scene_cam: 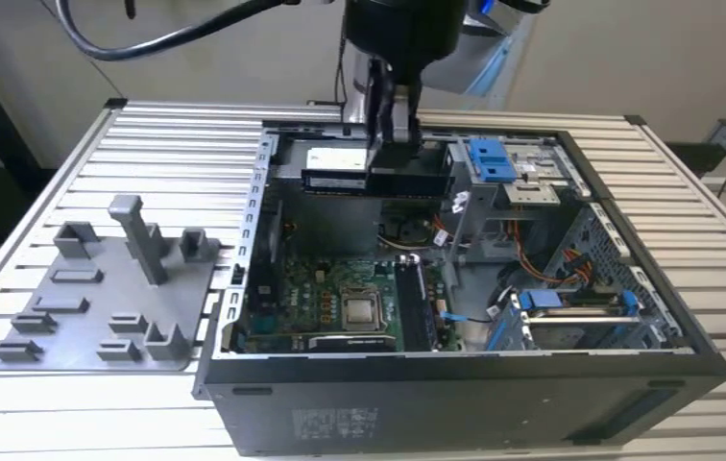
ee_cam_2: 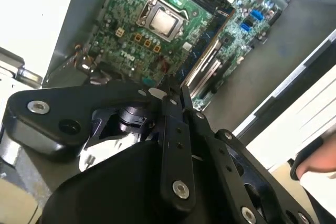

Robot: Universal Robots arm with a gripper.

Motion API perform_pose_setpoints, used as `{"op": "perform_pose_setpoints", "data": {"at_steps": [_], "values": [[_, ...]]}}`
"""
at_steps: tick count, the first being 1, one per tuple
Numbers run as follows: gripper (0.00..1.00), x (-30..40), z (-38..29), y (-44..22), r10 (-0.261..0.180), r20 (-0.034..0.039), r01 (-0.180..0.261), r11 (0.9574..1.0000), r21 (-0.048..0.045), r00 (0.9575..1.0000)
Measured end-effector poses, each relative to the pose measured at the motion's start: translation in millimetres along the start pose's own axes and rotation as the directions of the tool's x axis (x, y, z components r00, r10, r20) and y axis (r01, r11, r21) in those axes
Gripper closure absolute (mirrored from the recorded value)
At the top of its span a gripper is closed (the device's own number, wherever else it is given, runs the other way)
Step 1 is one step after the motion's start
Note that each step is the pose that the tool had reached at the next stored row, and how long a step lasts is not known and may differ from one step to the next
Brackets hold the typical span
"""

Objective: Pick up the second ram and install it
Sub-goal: 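Pick up the second ram and move it above second insertion slot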

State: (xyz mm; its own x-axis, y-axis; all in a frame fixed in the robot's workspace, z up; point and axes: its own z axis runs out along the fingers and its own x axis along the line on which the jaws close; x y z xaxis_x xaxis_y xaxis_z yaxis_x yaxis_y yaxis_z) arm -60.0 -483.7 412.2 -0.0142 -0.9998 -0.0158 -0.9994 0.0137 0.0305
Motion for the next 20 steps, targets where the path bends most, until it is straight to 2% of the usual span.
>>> {"op": "perform_pose_setpoints", "data": {"at_steps": [12, 20], "values": [[0.86, -0.4, -1.5, -51.9, 0.0, 0.0, 0.0, 1.0, -0.0045, 1.0], [0.86, -0.7, -2.6, -83.1, 0.0, -0.0002, 0.0, 1.0, -0.0067, 1.0]]}}
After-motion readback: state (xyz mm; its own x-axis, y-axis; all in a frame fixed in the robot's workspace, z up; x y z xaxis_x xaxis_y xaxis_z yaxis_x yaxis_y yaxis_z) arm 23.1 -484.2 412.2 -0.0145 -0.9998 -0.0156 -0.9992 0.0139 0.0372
